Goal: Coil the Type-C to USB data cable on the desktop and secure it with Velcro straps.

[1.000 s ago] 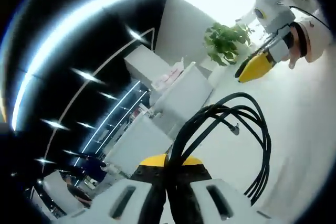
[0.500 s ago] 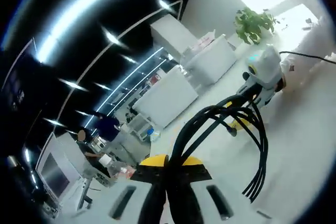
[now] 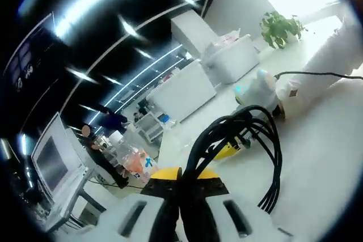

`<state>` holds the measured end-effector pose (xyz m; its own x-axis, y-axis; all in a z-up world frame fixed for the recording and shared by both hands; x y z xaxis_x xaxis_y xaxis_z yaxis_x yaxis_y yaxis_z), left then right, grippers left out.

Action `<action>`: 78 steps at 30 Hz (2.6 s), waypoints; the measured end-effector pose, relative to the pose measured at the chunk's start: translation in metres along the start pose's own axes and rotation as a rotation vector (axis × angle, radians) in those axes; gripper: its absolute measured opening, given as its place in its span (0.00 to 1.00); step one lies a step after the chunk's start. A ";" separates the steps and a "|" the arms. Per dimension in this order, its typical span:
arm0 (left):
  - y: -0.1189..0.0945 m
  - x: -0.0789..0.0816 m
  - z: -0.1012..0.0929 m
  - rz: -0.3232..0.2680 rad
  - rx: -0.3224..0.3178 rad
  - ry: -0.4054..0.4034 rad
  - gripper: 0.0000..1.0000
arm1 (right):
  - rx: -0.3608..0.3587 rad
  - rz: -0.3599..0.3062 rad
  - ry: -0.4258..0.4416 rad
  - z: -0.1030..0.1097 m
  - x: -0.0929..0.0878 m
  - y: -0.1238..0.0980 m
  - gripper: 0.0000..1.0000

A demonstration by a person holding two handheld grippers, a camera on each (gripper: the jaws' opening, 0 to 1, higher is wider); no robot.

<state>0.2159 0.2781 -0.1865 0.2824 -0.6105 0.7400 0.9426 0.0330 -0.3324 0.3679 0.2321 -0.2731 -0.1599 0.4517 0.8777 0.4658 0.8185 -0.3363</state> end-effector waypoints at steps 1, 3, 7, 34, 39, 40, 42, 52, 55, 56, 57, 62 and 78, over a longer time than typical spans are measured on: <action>0.000 -0.002 0.002 -0.001 0.005 -0.001 0.06 | 0.001 -0.012 -0.011 0.002 0.002 0.002 0.24; 0.001 -0.004 0.005 -0.009 0.003 -0.016 0.06 | 0.011 -0.009 -0.046 0.008 0.003 0.007 0.22; 0.004 -0.005 0.004 -0.040 -0.064 -0.107 0.06 | 0.065 -0.004 -0.040 0.016 0.008 0.016 0.16; -0.017 0.092 -0.078 -0.121 -0.178 0.025 0.06 | -0.298 0.024 0.109 -0.101 -0.055 -0.165 0.02; -0.015 0.114 -0.107 -0.161 -0.217 0.053 0.06 | -0.412 0.047 0.120 -0.124 -0.083 -0.222 0.02; -0.015 0.119 -0.112 -0.181 -0.220 0.055 0.06 | -0.423 0.050 0.122 -0.125 -0.087 -0.229 0.02; -0.016 0.128 -0.123 -0.208 -0.249 0.044 0.06 | -0.449 0.059 0.130 -0.130 -0.096 -0.247 0.02; -0.007 0.157 -0.180 -0.268 -0.383 0.038 0.06 | -0.553 0.138 0.105 -0.139 -0.142 -0.322 0.02; -0.001 0.159 -0.192 -0.269 -0.406 0.044 0.06 | -0.564 0.160 0.098 -0.141 -0.156 -0.338 0.02; 0.001 0.160 -0.195 -0.268 -0.412 0.047 0.06 | -0.569 0.175 0.084 -0.142 -0.162 -0.343 0.02; 0.002 0.160 -0.199 -0.268 -0.419 0.052 0.06 | -0.565 0.187 0.076 -0.140 -0.167 -0.346 0.02; 0.007 0.167 -0.208 -0.290 -0.477 0.002 0.06 | -0.484 0.187 0.060 -0.124 -0.175 -0.359 0.02; -0.011 0.226 -0.195 -0.488 -0.677 -0.259 0.06 | -0.039 0.115 -0.097 -0.025 -0.157 -0.352 0.03</action>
<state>0.2342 -0.0146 -0.1300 -0.0158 -0.2321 0.9726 0.6831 -0.7128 -0.1590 0.2509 -0.1363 -0.2843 -0.1857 0.5754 0.7965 0.5190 0.7457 -0.4178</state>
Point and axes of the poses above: the point that each gripper's makers call its tool centre point, and the gripper's own axes: y roughly forward along the fingers, z roughly to its left, x roughly out of its top, the point moved 2 cm from there along -y, roughly backward along the fingers, and after that the axes turned 13 degrees about z, right-handed, at the moved point
